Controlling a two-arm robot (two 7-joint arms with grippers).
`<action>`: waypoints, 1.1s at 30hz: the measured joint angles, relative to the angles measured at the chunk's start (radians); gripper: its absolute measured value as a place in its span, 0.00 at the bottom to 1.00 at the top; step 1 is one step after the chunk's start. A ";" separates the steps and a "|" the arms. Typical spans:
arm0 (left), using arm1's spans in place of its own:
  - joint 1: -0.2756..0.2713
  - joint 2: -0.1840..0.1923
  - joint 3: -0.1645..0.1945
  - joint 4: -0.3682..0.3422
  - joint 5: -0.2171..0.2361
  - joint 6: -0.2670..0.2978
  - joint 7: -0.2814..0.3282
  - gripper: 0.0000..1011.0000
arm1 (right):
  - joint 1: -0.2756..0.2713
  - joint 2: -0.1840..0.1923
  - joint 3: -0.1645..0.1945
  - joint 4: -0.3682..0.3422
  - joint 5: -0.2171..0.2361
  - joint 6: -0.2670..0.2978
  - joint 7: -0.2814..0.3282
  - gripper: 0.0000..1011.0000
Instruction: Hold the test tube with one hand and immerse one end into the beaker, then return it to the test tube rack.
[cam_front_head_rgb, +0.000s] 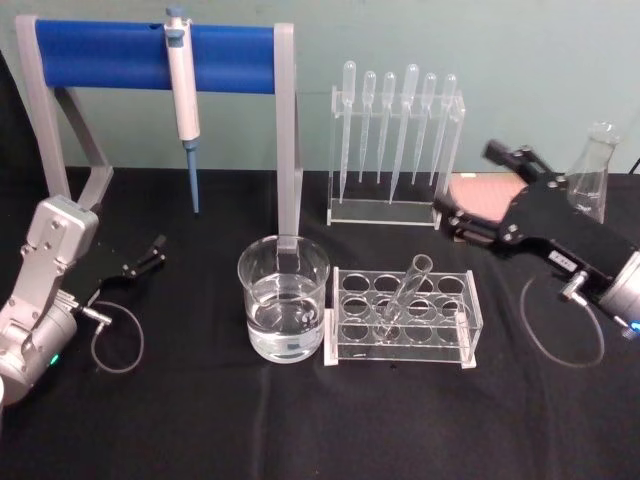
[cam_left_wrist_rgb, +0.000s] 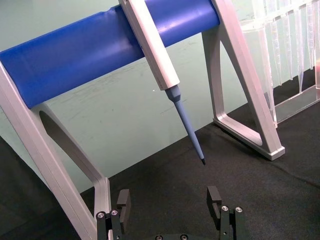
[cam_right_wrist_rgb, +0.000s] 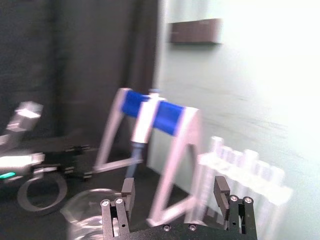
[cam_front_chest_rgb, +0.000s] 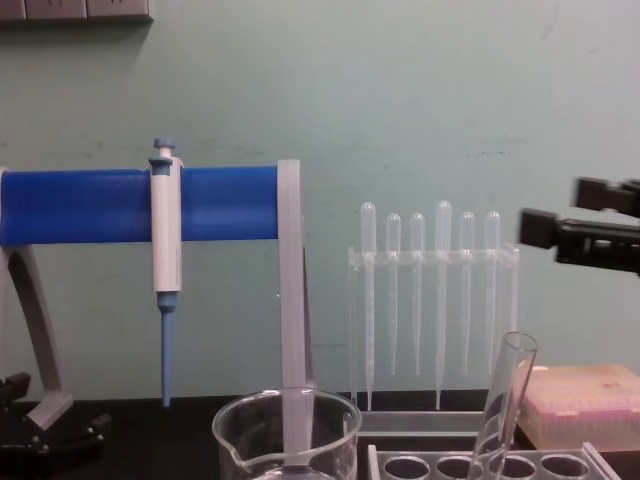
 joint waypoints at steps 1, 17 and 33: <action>0.000 0.000 0.000 0.000 0.000 0.000 0.000 0.99 | -0.013 -0.005 0.009 -0.004 -0.005 0.000 -0.024 0.99; 0.000 0.000 0.000 0.000 0.000 0.000 0.000 0.99 | -0.186 -0.201 0.071 0.018 -0.200 0.099 -0.489 0.99; 0.000 0.000 0.000 0.000 0.000 0.000 0.000 0.99 | -0.186 -0.212 0.069 0.038 -0.216 0.101 -0.479 0.99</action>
